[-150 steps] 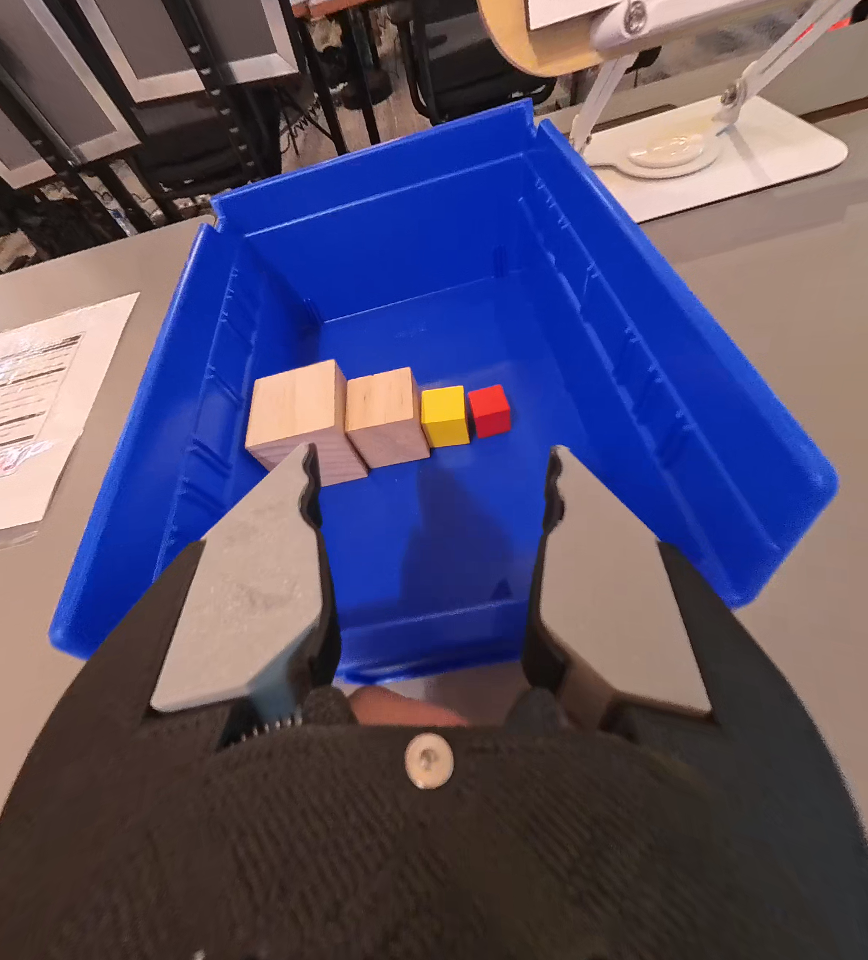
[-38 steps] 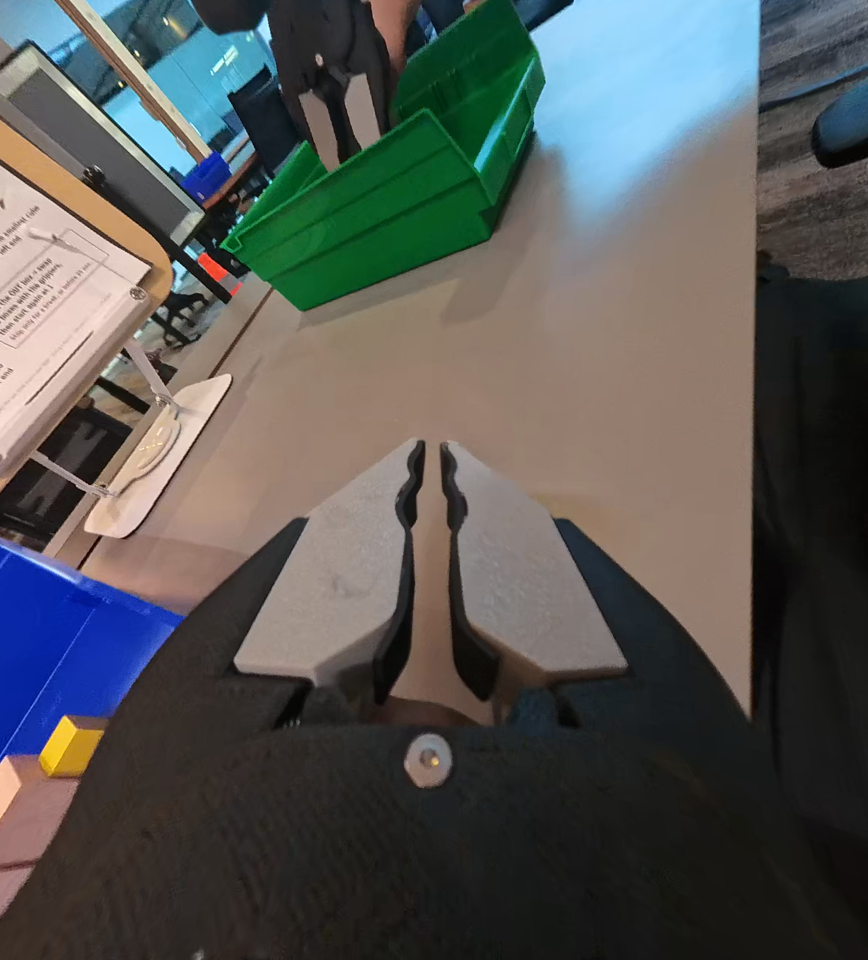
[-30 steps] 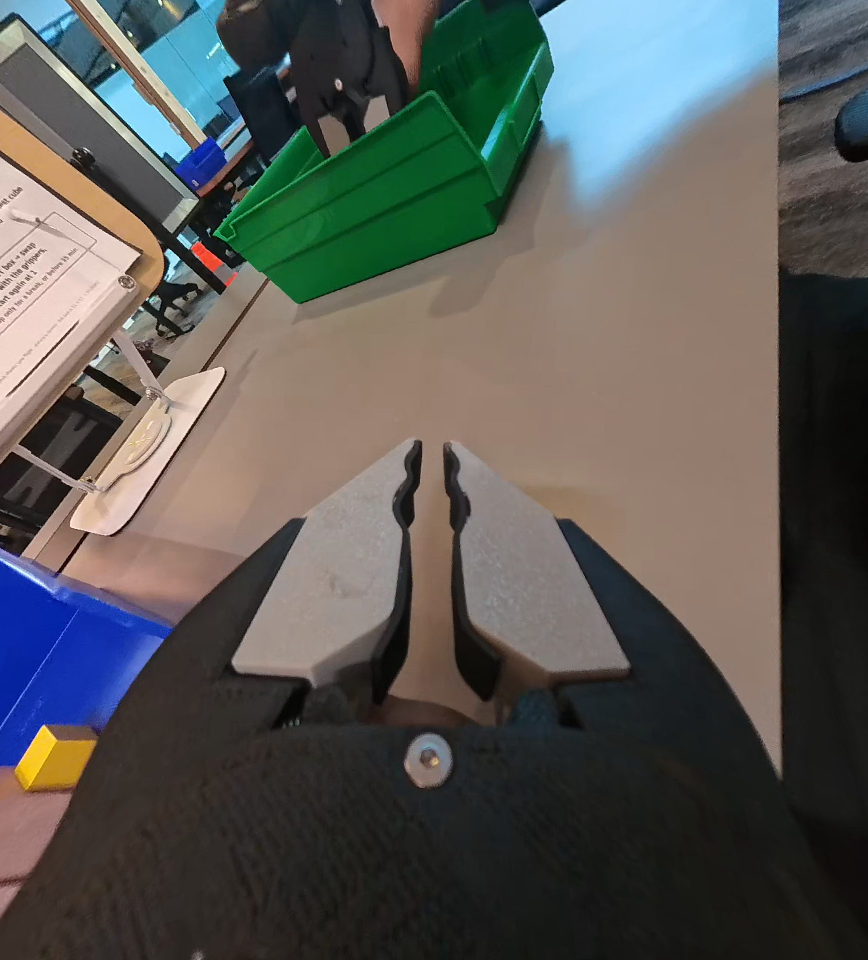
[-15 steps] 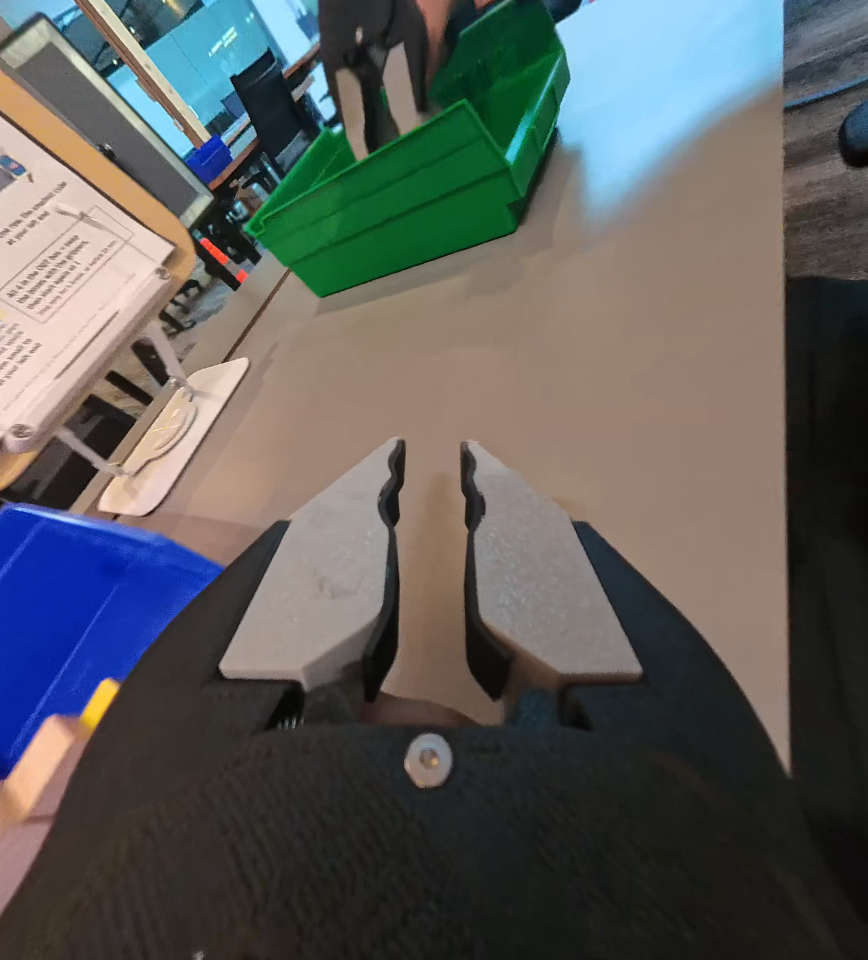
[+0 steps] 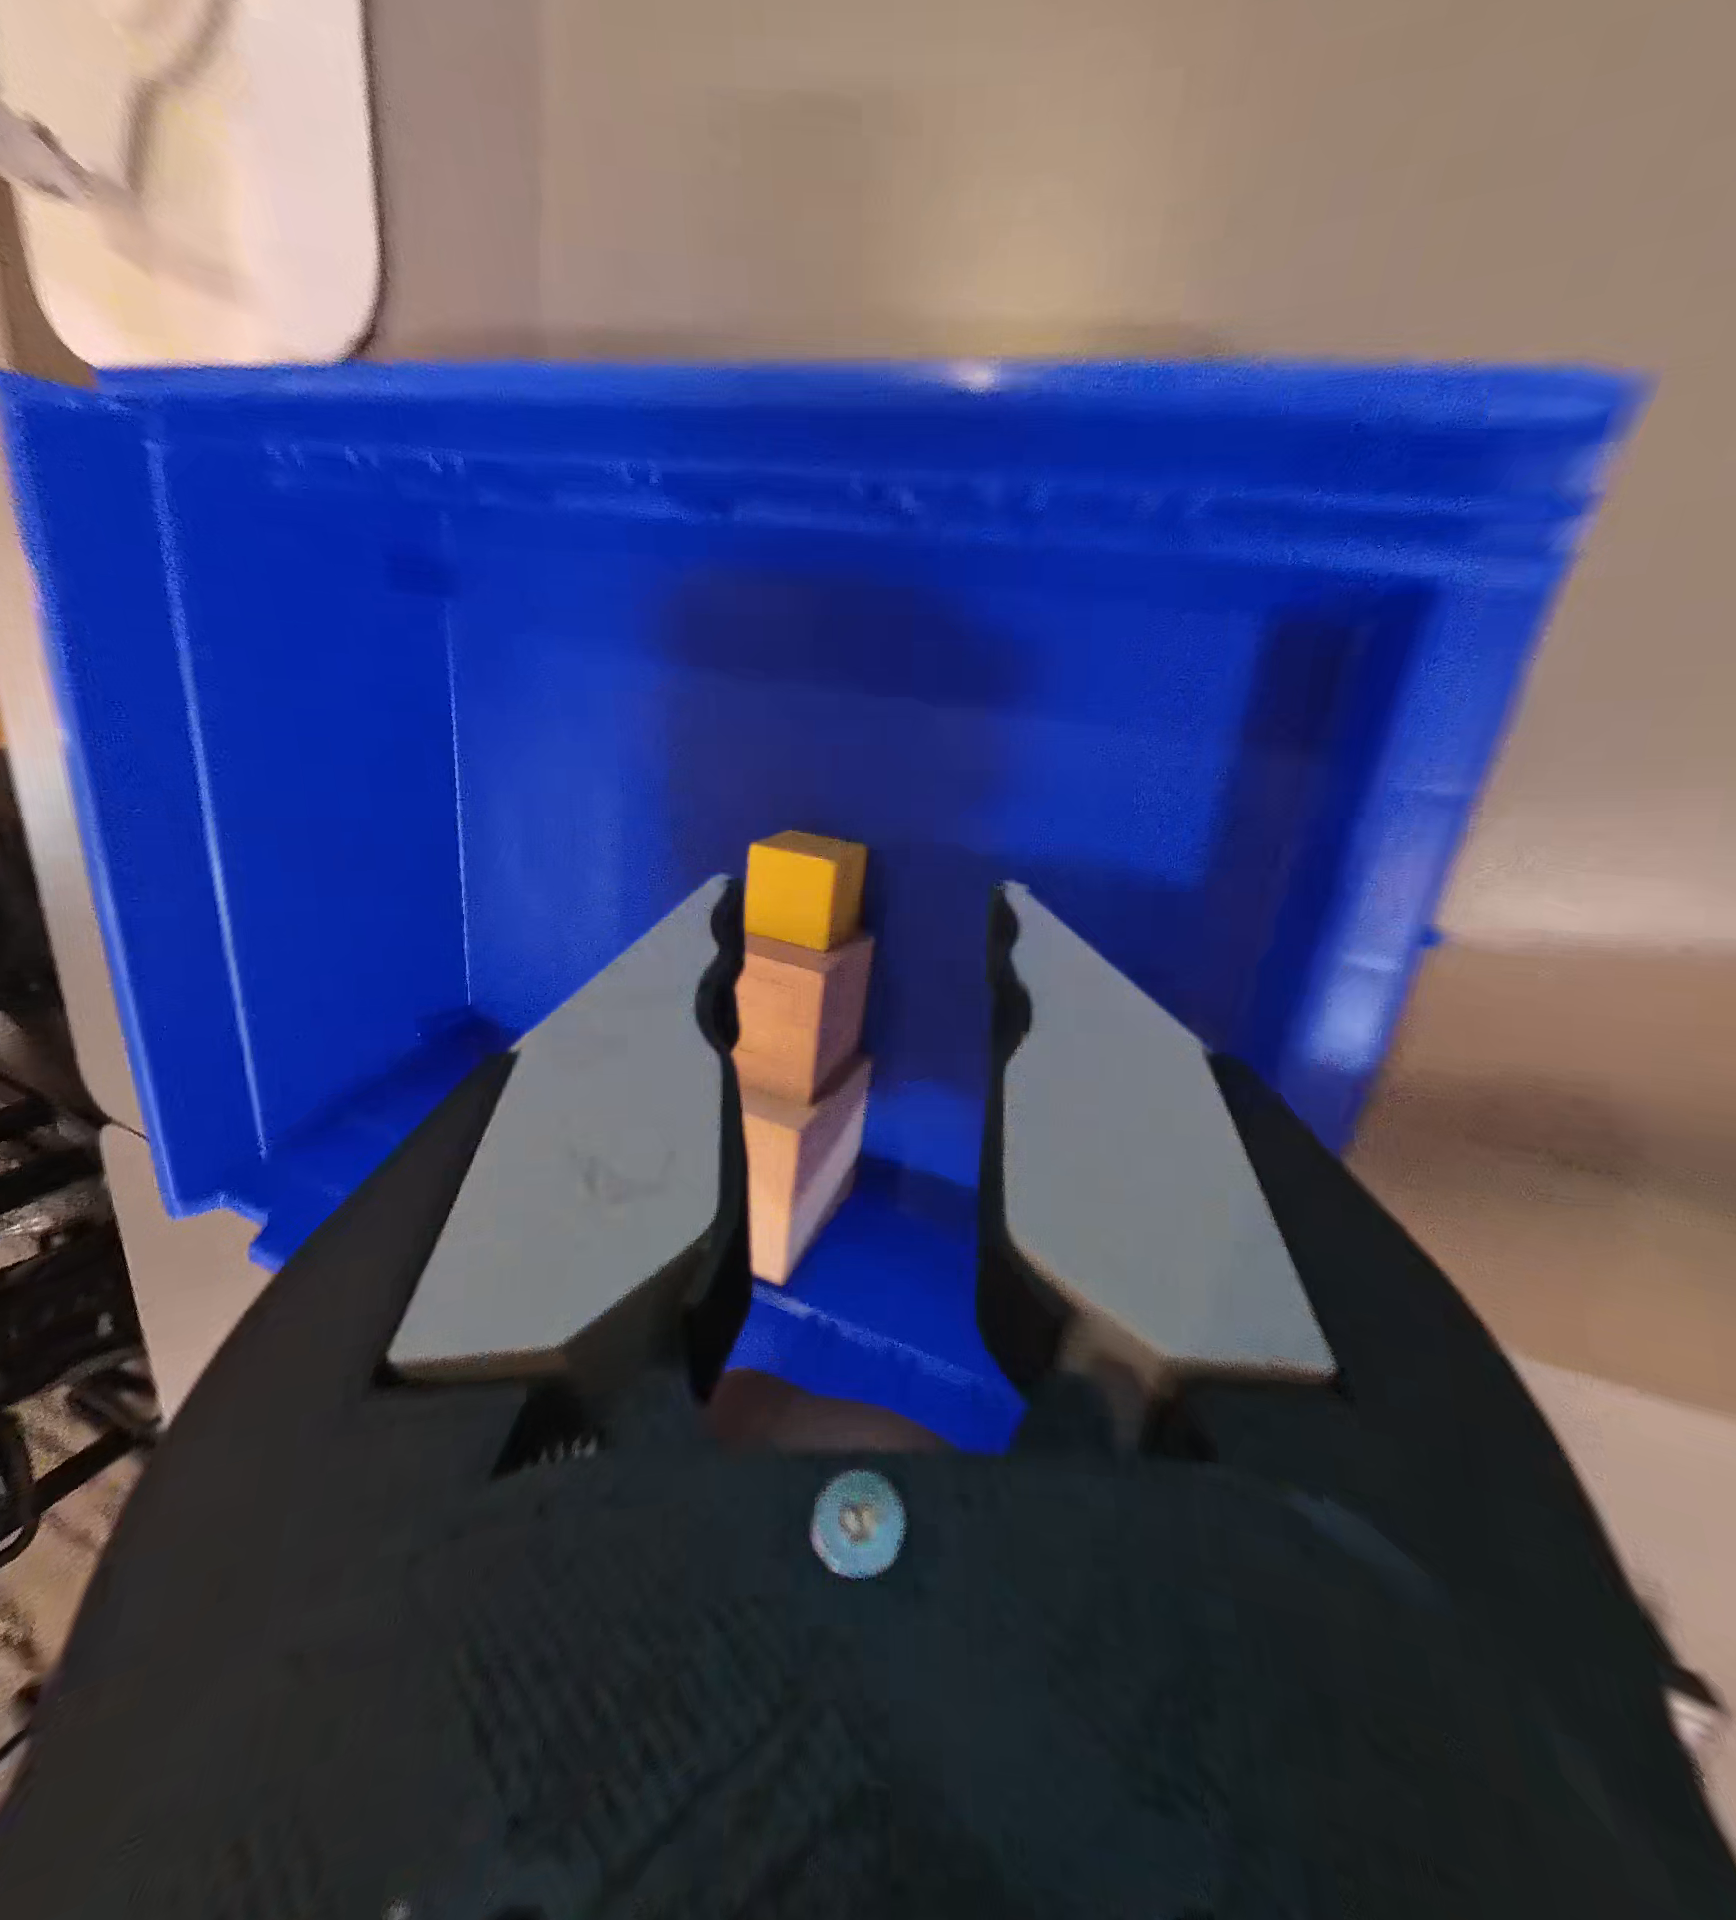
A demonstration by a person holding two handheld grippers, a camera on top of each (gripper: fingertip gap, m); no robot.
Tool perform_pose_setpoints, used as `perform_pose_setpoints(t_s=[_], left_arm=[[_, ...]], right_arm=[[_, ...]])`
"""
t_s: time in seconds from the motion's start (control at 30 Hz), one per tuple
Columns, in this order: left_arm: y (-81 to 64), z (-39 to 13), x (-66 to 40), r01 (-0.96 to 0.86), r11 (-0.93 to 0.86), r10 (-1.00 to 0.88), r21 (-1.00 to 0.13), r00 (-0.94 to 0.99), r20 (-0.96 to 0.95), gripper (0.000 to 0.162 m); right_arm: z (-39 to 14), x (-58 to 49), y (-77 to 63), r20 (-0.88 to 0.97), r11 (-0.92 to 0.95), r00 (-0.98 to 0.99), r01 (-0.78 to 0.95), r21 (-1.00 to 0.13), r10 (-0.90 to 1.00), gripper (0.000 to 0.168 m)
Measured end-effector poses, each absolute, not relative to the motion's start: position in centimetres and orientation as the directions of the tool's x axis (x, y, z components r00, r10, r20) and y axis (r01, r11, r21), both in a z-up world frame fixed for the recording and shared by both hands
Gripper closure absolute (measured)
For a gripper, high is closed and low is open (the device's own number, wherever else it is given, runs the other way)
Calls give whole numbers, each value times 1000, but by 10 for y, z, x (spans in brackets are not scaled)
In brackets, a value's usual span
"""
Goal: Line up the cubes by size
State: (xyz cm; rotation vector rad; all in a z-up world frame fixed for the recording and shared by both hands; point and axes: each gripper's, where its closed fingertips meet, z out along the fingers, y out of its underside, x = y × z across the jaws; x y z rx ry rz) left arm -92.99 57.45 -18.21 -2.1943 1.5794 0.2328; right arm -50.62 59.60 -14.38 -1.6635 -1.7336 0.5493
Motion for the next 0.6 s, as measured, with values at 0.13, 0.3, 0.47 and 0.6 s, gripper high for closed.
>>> perform_pose_setpoints(t_s=[0.13, 0.3, 0.47, 0.6], left_arm=[[605, -210, -947, -954, -273, -880, -123, 299, -368, 116], [611, -240, -966, -961, -274, -916, 27, 253, -311, 116], [620, -236, -949, -972, -227, -922, -54, 233, -310, 137], [640, -182, -911, -937, -89, -801, -339, 270, -535, 136]], right_arm=[[-153, -496, 582, 156, 82, 37, 723, -686, 987, 134], [-157, -484, 573, 139, 57, 55, 723, -689, 989, 133], [-150, -491, 569, 62, -5, 80, 653, -757, 995, 136], [-133, -515, 557, -56, -95, 88, 548, -831, 995, 133]])
